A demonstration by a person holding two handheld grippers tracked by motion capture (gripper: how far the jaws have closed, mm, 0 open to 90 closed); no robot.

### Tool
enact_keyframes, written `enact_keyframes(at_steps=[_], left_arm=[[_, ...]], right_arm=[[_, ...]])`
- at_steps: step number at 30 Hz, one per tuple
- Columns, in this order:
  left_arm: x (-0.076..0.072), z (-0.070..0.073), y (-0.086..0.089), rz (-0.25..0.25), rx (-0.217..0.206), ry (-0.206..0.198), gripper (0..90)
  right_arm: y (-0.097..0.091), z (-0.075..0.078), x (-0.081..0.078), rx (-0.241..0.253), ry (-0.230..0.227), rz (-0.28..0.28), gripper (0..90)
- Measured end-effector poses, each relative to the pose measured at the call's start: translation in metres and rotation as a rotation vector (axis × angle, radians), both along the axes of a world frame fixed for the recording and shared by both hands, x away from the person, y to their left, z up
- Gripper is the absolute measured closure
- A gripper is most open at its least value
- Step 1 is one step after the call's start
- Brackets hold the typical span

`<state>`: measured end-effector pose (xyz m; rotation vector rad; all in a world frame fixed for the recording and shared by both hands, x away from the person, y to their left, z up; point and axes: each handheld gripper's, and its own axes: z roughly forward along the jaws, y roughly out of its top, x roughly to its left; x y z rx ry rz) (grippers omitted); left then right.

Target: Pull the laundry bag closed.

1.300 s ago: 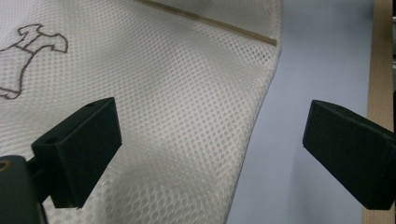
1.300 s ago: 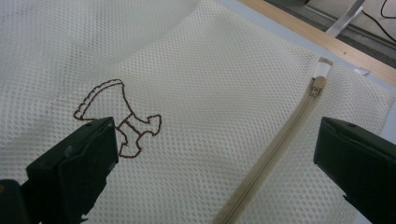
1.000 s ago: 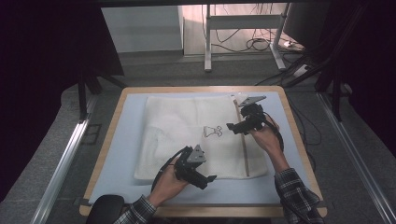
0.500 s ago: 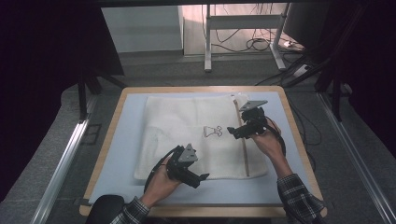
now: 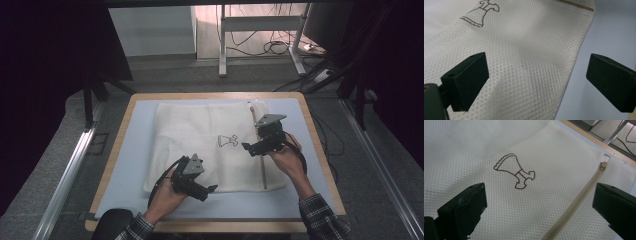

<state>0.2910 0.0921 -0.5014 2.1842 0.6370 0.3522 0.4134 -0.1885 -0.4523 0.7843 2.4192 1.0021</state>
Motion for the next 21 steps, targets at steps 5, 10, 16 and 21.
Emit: enact_keyframes(at_steps=[5,10,16,21], left_arm=[[-0.002,0.000,0.005,0.008,-0.001,-0.001,4.0],[-0.004,0.000,0.011,0.015,-0.004,-0.006,4.0],[-0.007,0.000,0.020,0.032,-0.016,-0.010,3.7],[-0.008,0.001,0.026,0.040,-0.024,-0.015,3.4]], right_arm=[[-0.001,-0.001,-0.006,0.005,0.003,0.003,0.0],[-0.004,-0.002,-0.012,0.005,0.008,0.002,0.0],[-0.007,0.001,-0.019,0.011,0.001,0.003,0.0],[-0.010,0.002,-0.024,0.011,0.001,0.001,0.0]])
